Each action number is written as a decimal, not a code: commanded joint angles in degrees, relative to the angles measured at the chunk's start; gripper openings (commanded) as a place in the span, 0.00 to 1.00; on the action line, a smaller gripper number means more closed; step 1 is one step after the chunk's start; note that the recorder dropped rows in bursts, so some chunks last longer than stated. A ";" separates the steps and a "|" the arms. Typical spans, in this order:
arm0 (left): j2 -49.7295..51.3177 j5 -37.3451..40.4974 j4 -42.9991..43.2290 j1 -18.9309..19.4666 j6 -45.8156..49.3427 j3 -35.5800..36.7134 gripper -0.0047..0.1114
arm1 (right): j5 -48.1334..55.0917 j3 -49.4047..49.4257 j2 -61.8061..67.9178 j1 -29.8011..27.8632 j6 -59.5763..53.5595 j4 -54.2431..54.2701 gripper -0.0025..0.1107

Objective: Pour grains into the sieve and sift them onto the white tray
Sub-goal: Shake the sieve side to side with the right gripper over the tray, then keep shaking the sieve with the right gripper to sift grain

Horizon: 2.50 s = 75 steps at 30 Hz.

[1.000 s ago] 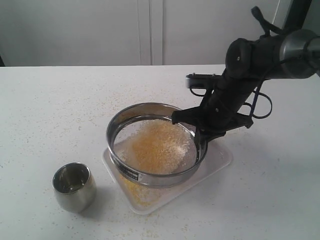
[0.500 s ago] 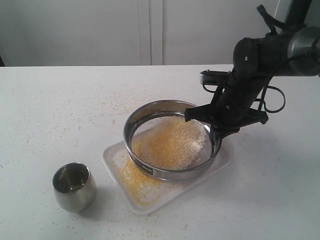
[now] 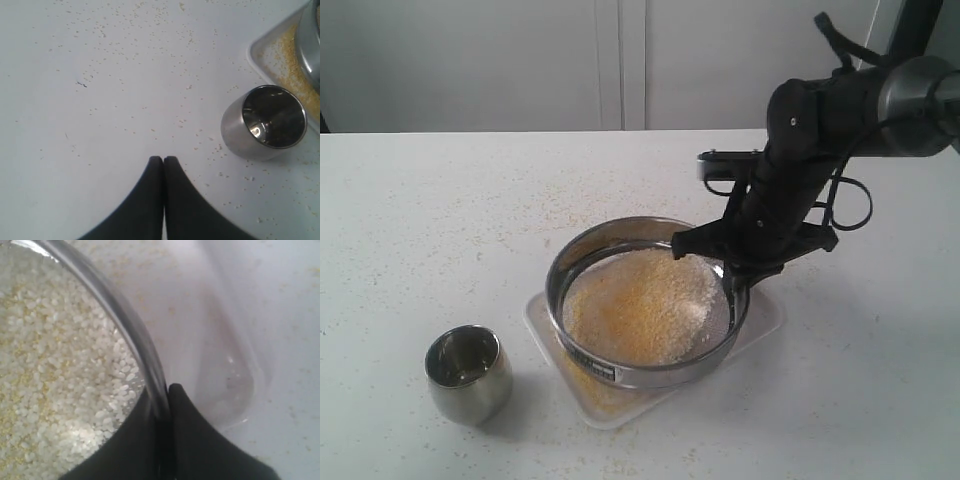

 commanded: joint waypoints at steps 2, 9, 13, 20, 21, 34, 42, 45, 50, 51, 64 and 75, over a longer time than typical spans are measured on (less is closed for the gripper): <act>-0.36 0.09 -0.37 0.19 0.15 0.38 0.04 | -2.19 -0.50 -0.98 -2.20 4.01 0.48 0.02; -0.36 0.09 -0.37 0.19 0.15 0.38 0.04 | -0.57 -0.50 -1.22 0.64 -1.31 1.58 0.02; -0.36 0.09 -0.37 0.19 0.15 0.38 0.04 | -2.58 -0.50 -1.30 -1.64 4.60 0.18 0.02; -0.36 0.09 -0.37 0.19 0.15 0.38 0.04 | -1.90 -0.50 -1.82 -0.30 1.12 -1.75 0.02; -0.36 0.09 -0.37 0.19 0.15 0.38 0.04 | -2.36 -0.50 -1.82 -1.09 4.09 -3.15 0.02; -0.36 0.09 -0.37 0.19 0.15 0.38 0.04 | -3.56 -0.50 -2.19 -3.23 4.56 -0.20 0.02; -0.36 0.09 -0.37 0.19 0.15 0.38 0.04 | -3.85 -0.50 -2.44 -1.22 -0.63 -0.73 0.02; -0.36 0.09 -0.37 0.19 0.15 0.38 0.04 | -3.41 -0.50 -1.91 -3.62 2.70 -0.71 0.02; -0.36 0.20 -0.37 0.19 0.15 0.38 0.04 | -0.74 -0.36 -2.26 -0.43 -2.63 -1.39 0.02; -0.36 0.20 -0.37 0.19 0.15 0.38 0.04 | -2.04 -0.47 -2.26 -1.78 1.70 -3.59 0.02; -0.36 0.20 -0.37 0.19 0.15 0.38 0.04 | -5.13 -0.74 -0.75 -2.54 4.92 -6.18 0.02; -0.36 0.20 -0.37 0.19 0.15 0.38 0.04 | -3.28 -3.04 0.16 -4.64 6.22 -5.27 0.02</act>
